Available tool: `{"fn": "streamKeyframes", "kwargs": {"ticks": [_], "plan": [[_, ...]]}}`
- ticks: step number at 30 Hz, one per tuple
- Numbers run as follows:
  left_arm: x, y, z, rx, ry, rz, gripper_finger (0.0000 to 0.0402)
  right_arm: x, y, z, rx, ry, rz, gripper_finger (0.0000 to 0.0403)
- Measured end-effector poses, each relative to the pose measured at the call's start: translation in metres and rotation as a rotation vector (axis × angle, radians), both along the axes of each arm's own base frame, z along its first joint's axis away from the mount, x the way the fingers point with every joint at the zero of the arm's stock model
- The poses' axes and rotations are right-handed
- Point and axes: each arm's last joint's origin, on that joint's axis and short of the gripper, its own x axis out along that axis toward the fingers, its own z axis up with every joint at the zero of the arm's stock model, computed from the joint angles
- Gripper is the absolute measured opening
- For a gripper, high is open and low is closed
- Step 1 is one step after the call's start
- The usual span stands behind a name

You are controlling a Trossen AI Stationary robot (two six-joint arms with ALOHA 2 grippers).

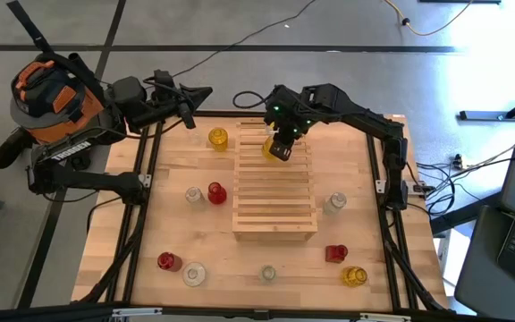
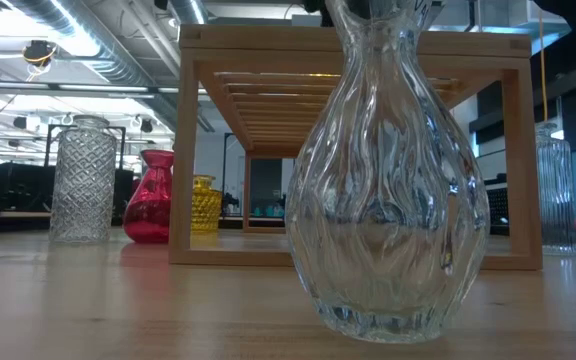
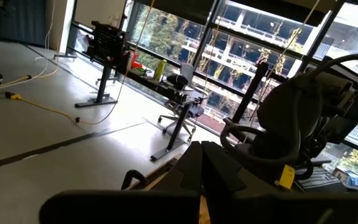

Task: Sort vases onto shelf
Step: Put the yellow vase on the shelf

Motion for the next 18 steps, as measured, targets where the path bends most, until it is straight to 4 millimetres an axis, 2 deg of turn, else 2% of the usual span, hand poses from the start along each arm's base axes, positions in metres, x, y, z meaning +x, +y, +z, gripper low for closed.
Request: {"fn": "streamKeyframes", "kwargs": {"ticks": [10, 14, 18], "plan": [[0.0, 0.0, 0.0, -0.001, 0.0, 0.001, 0.0, 0.001, 0.001, 0.001, 0.022, -0.015, 0.012, 0.0194], [0.0, 0.0, 0.0, -0.001, 0.0, 0.0, 0.0, 0.0, 0.001, 0.003, 0.021, -0.022, 0.011, 0.021], [0.0, 0.0, 0.0, -0.001, 0.001, -0.016, 0.0, -0.004, 0.002, 0.016, 0.015, -0.096, -0.017, 0.0213]]}}
